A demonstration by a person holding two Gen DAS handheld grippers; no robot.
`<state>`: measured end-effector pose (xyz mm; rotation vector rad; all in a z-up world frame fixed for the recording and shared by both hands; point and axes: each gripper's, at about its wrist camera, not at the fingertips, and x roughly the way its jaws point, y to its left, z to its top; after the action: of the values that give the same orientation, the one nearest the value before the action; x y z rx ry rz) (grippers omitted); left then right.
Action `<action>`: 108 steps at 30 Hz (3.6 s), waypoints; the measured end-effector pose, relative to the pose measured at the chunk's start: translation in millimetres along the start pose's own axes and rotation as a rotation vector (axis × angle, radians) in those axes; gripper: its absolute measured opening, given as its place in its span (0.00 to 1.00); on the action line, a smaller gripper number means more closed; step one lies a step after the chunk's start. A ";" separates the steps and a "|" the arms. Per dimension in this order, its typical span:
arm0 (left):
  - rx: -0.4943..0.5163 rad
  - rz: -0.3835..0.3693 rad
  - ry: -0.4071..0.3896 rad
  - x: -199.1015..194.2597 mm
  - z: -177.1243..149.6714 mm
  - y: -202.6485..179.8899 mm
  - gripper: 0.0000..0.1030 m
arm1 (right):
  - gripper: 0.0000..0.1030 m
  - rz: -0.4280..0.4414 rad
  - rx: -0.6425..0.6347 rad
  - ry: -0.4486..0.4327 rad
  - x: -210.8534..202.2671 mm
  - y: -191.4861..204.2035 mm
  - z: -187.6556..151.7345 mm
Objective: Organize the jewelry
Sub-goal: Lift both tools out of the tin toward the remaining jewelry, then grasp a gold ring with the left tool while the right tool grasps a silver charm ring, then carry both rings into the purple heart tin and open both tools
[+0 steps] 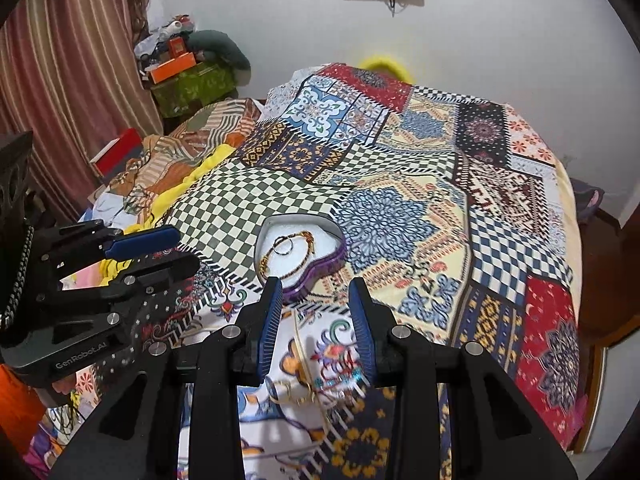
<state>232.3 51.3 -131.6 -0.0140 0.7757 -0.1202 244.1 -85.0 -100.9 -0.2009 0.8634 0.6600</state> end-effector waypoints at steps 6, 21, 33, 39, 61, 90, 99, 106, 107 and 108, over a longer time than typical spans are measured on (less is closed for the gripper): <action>0.018 -0.023 0.028 0.6 -13.8 -18.5 0.29 | 0.30 -0.019 0.037 -0.021 -17.0 -13.7 -14.8; 0.059 -0.105 0.156 38.8 -50.0 -59.6 0.29 | 0.30 -0.043 0.047 0.037 -14.2 -32.2 -63.2; 0.093 -0.148 0.188 58.5 -57.9 -71.5 0.33 | 0.31 0.000 0.029 0.086 3.1 -32.3 -77.9; 0.084 -0.155 0.173 65.1 -55.1 -70.3 0.35 | 0.31 0.014 0.012 0.114 11.6 -30.9 -79.2; 0.085 -0.167 0.107 65.3 -63.7 -62.2 0.21 | 0.31 0.012 -0.126 0.160 41.8 -6.4 -68.1; -0.002 -0.115 0.013 13.6 -50.9 -40.0 0.20 | 0.27 0.023 -0.027 -0.017 -19.8 -3.9 -51.1; -0.014 -0.079 -0.065 -10.4 -30.5 -26.9 0.20 | 0.27 0.023 -0.020 -0.086 -32.6 2.2 -32.9; -0.032 -0.053 -0.102 -15.5 -17.5 -11.8 0.20 | 0.27 0.039 -0.011 -0.120 -28.5 8.1 -18.5; -0.036 -0.051 -0.105 -15.0 -15.2 -9.6 0.20 | 0.27 0.041 -0.008 -0.124 -27.3 8.5 -16.3; -0.039 -0.050 -0.108 -14.6 -12.7 -7.2 0.20 | 0.27 0.043 -0.006 -0.127 -26.1 8.8 -13.3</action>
<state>212.4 46.3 -130.1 -0.0767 0.6701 -0.1503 218.0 -95.5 -88.9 -0.1443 0.7451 0.7084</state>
